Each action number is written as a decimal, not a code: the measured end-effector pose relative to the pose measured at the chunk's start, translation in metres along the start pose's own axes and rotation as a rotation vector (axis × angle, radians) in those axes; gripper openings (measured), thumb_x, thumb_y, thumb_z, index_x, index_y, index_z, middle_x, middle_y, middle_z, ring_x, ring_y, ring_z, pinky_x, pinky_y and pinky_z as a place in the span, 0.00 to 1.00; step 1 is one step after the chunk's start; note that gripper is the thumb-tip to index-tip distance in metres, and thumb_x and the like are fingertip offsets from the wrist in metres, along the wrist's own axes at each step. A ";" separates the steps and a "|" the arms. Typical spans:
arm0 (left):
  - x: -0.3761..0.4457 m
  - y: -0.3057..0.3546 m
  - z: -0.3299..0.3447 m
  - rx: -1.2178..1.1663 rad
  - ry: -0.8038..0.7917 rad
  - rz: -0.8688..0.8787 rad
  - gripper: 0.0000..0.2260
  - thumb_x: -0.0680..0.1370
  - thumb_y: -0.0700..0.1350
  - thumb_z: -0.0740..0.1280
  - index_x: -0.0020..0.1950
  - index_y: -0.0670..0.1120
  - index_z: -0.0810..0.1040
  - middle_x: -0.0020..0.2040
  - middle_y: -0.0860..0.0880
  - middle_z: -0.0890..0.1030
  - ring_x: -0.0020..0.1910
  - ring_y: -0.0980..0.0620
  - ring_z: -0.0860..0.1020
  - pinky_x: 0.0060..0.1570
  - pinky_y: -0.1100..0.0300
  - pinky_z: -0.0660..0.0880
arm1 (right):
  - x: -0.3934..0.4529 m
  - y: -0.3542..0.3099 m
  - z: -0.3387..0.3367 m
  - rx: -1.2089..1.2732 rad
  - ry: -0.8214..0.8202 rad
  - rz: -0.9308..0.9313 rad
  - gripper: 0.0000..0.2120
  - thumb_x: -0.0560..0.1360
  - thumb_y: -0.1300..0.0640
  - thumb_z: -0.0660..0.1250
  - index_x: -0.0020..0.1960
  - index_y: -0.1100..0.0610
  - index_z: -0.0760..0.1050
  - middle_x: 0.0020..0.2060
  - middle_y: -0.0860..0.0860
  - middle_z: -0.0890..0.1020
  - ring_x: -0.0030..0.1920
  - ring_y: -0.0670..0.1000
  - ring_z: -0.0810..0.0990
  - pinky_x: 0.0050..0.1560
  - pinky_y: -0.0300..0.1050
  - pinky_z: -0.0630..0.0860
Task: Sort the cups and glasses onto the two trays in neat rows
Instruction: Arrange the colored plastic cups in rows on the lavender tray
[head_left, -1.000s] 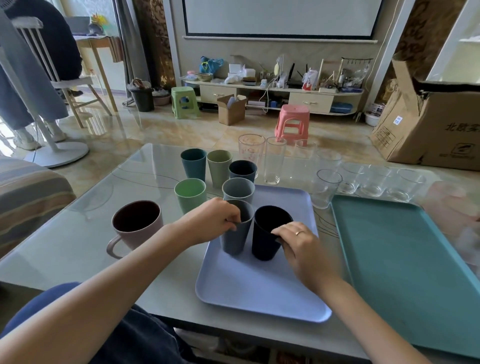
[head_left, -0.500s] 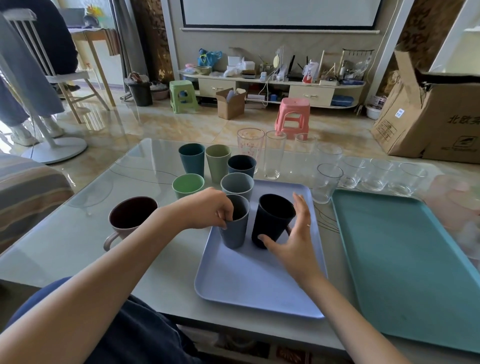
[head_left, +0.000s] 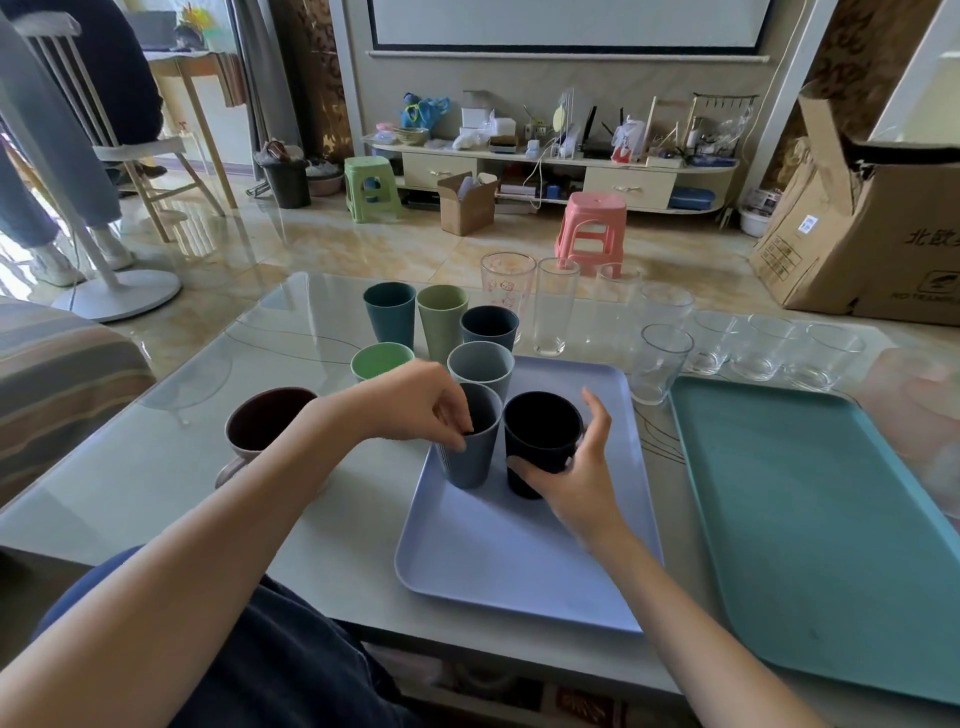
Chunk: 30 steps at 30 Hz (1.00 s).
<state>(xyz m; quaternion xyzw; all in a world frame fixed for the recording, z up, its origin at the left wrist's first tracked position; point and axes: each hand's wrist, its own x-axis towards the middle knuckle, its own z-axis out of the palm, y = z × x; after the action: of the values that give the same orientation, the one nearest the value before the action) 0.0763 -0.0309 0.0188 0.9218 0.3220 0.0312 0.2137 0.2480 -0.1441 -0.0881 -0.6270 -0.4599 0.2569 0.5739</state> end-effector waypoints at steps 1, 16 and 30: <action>0.001 0.000 -0.002 -0.065 0.061 -0.017 0.07 0.69 0.46 0.74 0.45 0.47 0.85 0.38 0.54 0.83 0.37 0.58 0.79 0.40 0.71 0.73 | -0.002 0.000 -0.001 0.021 -0.015 0.019 0.49 0.63 0.60 0.79 0.72 0.48 0.50 0.59 0.45 0.73 0.62 0.48 0.73 0.64 0.46 0.70; 0.020 -0.017 0.013 0.060 0.179 -0.296 0.07 0.75 0.39 0.65 0.52 0.42 0.80 0.46 0.41 0.81 0.39 0.44 0.80 0.41 0.53 0.80 | -0.057 -0.017 0.012 -0.009 -0.335 0.026 0.33 0.64 0.62 0.78 0.62 0.48 0.65 0.59 0.45 0.73 0.60 0.36 0.71 0.52 0.29 0.74; 0.021 -0.017 0.005 -0.111 0.206 -0.370 0.11 0.77 0.47 0.65 0.46 0.38 0.78 0.32 0.45 0.79 0.27 0.49 0.80 0.34 0.56 0.82 | -0.058 -0.019 0.015 -0.063 -0.482 -0.020 0.41 0.63 0.49 0.77 0.67 0.42 0.57 0.62 0.36 0.67 0.62 0.34 0.68 0.60 0.32 0.71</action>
<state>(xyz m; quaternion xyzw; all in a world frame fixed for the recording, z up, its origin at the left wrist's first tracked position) 0.0841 -0.0076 0.0054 0.8256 0.5038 0.1030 0.2324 0.2039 -0.1893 -0.0852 -0.5606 -0.5975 0.3788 0.4304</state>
